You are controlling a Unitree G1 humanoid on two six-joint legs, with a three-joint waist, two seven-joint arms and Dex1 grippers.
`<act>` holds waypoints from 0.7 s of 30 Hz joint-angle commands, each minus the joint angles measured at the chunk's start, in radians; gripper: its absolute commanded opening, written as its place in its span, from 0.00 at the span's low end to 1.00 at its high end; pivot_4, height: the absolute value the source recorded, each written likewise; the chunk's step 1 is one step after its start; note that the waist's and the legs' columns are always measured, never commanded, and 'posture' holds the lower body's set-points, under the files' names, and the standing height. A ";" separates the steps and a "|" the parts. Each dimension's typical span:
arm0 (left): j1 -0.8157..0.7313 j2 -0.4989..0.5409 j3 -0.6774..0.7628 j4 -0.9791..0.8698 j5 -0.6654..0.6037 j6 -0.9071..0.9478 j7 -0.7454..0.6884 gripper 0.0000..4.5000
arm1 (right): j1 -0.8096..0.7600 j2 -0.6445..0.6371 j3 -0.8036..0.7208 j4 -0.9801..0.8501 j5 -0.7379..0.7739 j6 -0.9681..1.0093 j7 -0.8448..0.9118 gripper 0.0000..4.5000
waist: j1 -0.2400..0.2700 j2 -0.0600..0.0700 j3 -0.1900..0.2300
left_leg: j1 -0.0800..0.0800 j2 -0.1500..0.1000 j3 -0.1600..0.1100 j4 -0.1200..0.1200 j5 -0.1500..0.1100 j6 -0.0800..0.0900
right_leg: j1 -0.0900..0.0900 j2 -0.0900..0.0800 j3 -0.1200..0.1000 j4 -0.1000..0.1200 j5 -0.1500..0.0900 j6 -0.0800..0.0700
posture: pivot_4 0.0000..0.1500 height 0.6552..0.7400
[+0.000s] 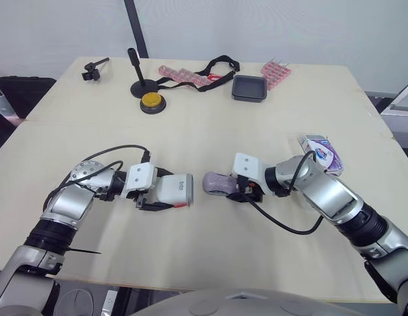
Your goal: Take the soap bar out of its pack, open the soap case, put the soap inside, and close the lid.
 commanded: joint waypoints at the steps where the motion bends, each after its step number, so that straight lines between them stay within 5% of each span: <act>1: -0.022 0.012 0.021 0.013 0.001 -0.023 0.002 0.77 | 0.000 -0.026 -0.026 -0.014 -0.015 0.005 -0.003 0.56 | 0.000 0.000 0.000 | 0.000 0.000 0.000 0.000 0.000 0.000 | 0.000 0.000 0.000 0.000 0.000 0.000 | 1.00 0.99; 21: -0.142 -0.097 -0.069 0.062 0.065 -0.034 0.018 0.77 | -0.040 -0.110 -0.035 -0.110 -0.004 -0.056 0.090 0.56 | 0.010 0.000 0.000 | -0.001 0.000 0.000 0.000 0.000 0.000 | 0.000 0.000 0.000 0.000 0.000 0.000 | 1.00 0.99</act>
